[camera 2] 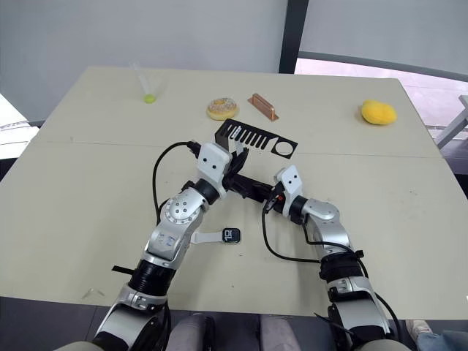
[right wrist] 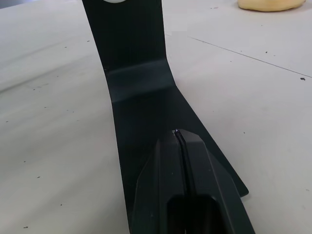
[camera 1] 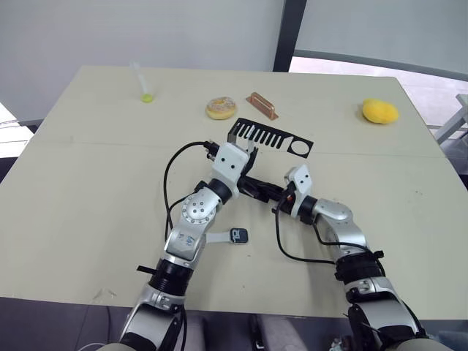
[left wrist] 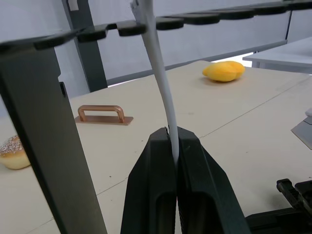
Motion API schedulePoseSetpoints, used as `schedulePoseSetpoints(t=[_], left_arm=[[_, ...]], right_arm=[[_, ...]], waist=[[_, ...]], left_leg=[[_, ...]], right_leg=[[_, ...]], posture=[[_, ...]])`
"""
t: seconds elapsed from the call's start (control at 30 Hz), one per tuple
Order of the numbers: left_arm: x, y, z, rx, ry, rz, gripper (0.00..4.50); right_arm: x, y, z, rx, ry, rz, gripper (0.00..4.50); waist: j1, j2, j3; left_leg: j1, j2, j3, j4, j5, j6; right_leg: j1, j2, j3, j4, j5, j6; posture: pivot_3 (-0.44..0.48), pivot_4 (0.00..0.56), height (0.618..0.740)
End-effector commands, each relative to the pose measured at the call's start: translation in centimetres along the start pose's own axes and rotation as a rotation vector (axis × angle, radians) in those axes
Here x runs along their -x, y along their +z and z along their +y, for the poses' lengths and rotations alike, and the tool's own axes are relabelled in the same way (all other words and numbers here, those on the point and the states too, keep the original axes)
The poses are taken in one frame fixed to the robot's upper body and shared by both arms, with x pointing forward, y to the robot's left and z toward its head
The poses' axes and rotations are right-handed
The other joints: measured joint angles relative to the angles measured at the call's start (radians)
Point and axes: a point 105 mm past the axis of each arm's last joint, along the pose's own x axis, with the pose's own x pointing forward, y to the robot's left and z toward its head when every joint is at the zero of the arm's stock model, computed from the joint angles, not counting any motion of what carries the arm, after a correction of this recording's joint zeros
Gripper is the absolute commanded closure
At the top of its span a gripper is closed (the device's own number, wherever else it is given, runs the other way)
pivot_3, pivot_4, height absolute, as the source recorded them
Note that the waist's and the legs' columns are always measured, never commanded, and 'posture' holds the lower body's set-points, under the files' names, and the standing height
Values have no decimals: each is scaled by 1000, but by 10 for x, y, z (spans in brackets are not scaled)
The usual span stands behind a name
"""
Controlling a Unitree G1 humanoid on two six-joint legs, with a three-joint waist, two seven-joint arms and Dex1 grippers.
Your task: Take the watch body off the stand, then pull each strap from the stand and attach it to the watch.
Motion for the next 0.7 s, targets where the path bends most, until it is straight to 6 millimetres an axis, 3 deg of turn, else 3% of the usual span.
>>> schedulePoseSetpoints(t=[0.03, 0.27, 0.5, 0.7], left_arm=[[2, 23, 3, -35, 7, -90, 4439], [8, 28, 11, -65, 11, -103, 4439], [18, 32, 12, -40, 3, -109, 4439], [43, 35, 14, -18, -66, -106, 4439]], right_arm=[[4, -35, 4, -71, -36, 116, 4500], [4, -48, 3, -93, -77, 173, 4500], [2, -48, 5, -103, -59, 174, 4500], [-1, -42, 4, -97, -50, 141, 4500]], waist=[[0, -1, 0], [0, -2, -2], [-2, -2, -2], [-4, -2, -2]], left_leg=[[0, 0, 0, 0, 0, 0], [1, 0, 0, 0, 0, 0], [1, 0, 0, 0, 0, 0], [2, 0, 0, -1, 0, 0]], right_leg=[[0, 0, 0, 0, 0, 0], [1, 0, 0, 0, 0, 0], [2, 0, 0, 0, 0, 0], [2, 0, 0, 0, 0, 0]], posture=[[0, 150, 740], [0, 150, 740], [0, 150, 740], [0, 150, 740]])
